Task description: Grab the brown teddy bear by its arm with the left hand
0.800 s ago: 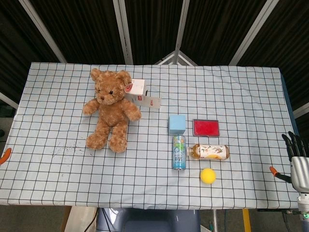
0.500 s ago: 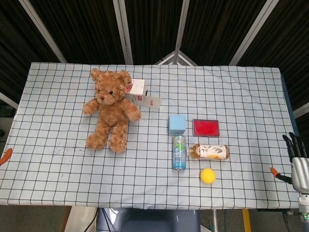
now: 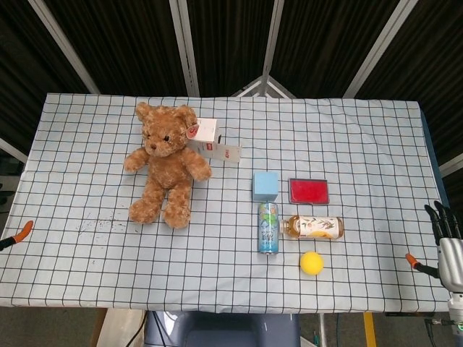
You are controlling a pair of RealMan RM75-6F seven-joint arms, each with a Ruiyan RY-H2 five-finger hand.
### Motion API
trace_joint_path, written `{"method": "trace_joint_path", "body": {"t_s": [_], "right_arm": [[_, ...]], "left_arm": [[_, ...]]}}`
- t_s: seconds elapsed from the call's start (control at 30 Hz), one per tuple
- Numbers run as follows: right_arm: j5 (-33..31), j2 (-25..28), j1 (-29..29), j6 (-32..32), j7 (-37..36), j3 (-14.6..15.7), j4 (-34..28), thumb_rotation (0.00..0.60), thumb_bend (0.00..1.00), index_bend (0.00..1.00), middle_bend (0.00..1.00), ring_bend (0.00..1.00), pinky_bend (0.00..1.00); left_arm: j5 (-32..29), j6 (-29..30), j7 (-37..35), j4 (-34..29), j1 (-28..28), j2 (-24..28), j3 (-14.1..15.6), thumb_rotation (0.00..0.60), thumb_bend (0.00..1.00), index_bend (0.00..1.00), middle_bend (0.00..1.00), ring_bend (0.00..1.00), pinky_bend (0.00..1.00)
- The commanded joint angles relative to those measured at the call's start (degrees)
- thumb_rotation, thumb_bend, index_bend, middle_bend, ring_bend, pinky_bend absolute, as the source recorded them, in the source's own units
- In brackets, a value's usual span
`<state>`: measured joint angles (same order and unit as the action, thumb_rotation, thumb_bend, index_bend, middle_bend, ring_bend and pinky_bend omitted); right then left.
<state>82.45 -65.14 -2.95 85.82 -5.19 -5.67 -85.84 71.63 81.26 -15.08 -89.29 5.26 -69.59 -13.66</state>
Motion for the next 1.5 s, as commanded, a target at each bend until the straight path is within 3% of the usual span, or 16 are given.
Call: {"method": "trace_joint_path", "body": {"t_s": [0.03,0.27,0.43,0.63,0.8,1.1,1.5], "right_arm": [[-0.03,0.09,0.24,0.57,-0.34,-0.22,-0.12,0.600,0.13,0.05,0.02,0.00,0.00],[-0.24,0.01,0.11,0.03,-0.17,-0.21,-0.12,0.600,0.13,0.05,0.02,0.00,0.00],[0.38,-0.02,-0.17,-0.46,-0.31,0.11,-0.29,0.600,0.13,0.05,0.02,0.00,0.00],[0.59,-0.15,-0.41,-0.89,-0.46,0.22,-0.09,0.600,0.13,0.05,0.02,0.00,0.00],[0.62,-0.28,-0.50,-1.03,-0.39,0.21,0.04,0.600,0.13,0.05,0.02,0.00,0.00],[0.30,-0.53,-0.83,-1.90,-0.33,0.25,0.36,0.600,0.13,0.05,0.02,0.00,0.00],[-0.17,-0.54,-0.93,-2.44,-0.44,0.20,0.50,0.600,0.13,0.05,0.02,0.00,0.00]], "left_arm": [[-0.60,-1.35,0.77,0.83,0.99,-0.35,0.13,0.600,0.35,0.26,0.13,0.00,0.00],[-1.27,-6.44,-5.21,1.88,3.50,-0.46,-1.13,0.600,0.30,0.26,0.12,0.00,0.00],[-2.35,-16.53,-18.50,3.26,7.48,0.58,-3.38,0.600,0.28,0.26,0.11,0.00,0.00],[-2.93,-34.43,-38.13,9.82,15.52,1.79,-6.91,0.600,0.24,0.26,0.09,0.00,0.00],[-3.58,-41.49,-44.63,14.47,19.17,0.39,-7.89,0.600,0.22,0.25,0.08,0.00,0.00],[-4.96,-52.27,-51.37,25.02,25.54,-5.85,-8.75,0.600,0.21,0.25,0.09,0.00,0.00],[-3.56,-58.81,-53.82,34.09,30.56,-13.08,-8.48,0.600,0.21,0.22,0.07,0.00,0.00]]}}
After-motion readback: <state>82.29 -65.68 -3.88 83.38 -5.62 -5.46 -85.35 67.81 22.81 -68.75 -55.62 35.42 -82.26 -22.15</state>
